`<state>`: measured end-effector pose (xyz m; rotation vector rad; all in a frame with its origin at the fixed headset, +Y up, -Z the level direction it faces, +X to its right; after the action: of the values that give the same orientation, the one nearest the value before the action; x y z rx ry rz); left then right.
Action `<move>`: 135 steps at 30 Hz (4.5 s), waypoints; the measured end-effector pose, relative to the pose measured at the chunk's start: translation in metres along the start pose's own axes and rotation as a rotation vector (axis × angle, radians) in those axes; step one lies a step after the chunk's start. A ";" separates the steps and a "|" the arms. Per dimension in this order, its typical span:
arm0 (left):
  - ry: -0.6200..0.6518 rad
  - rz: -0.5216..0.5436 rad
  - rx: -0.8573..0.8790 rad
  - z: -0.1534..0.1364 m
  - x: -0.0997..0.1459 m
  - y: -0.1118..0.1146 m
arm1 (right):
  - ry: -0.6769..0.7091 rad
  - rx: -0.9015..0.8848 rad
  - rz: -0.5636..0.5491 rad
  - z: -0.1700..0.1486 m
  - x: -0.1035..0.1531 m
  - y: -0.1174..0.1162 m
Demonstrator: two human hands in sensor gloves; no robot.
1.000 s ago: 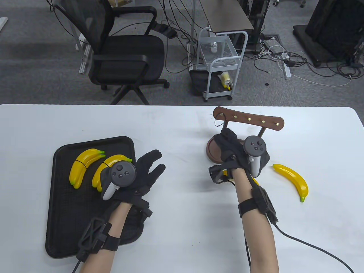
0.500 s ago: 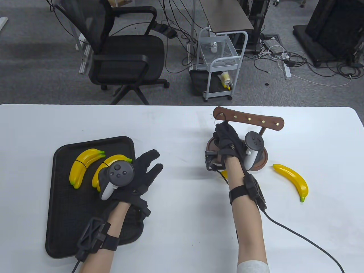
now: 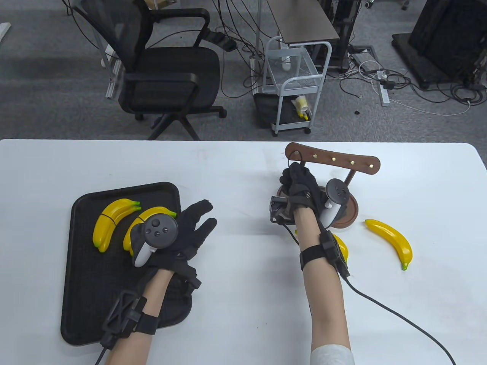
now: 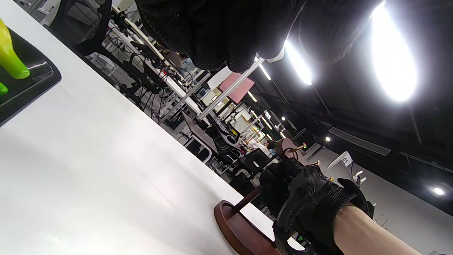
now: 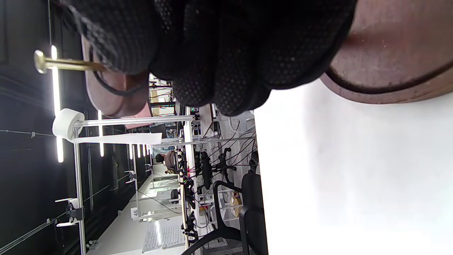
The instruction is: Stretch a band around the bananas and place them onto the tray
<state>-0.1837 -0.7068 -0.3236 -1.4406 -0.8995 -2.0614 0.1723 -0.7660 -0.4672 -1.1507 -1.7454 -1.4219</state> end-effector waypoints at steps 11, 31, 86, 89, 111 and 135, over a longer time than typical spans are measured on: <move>0.001 -0.006 0.007 0.000 0.000 -0.001 | 0.072 0.029 0.009 0.019 0.011 0.007; 0.008 -0.026 0.031 0.000 -0.001 0.002 | 0.250 0.102 0.188 0.054 0.052 0.016; 0.062 -0.166 0.000 0.000 -0.005 0.044 | 0.412 0.443 0.980 -0.001 0.151 -0.026; 0.067 -0.173 0.000 0.000 -0.005 0.044 | 0.411 0.466 0.998 -0.003 0.152 -0.027; 0.159 -0.225 -0.025 0.021 -0.004 0.053 | 0.395 0.483 1.071 -0.009 0.159 -0.035; 0.189 -0.250 0.278 0.009 -0.006 0.036 | 0.663 0.565 0.610 0.020 0.155 -0.014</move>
<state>-0.1510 -0.7242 -0.3184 -1.0132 -1.2794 -2.1016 0.0924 -0.7091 -0.3446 -0.6900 -1.0752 -0.7329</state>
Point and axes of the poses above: the tracker on the back of each hand, its own z axis roughly to the thumb side, its own x axis roughly from the fingertips to the wrist, y = z × x, the point moved 1 cm from there along -x, roughly from the wrist to the fingertips, and after that the axes turned 6 degrees about -z, right-handed, at the moved point
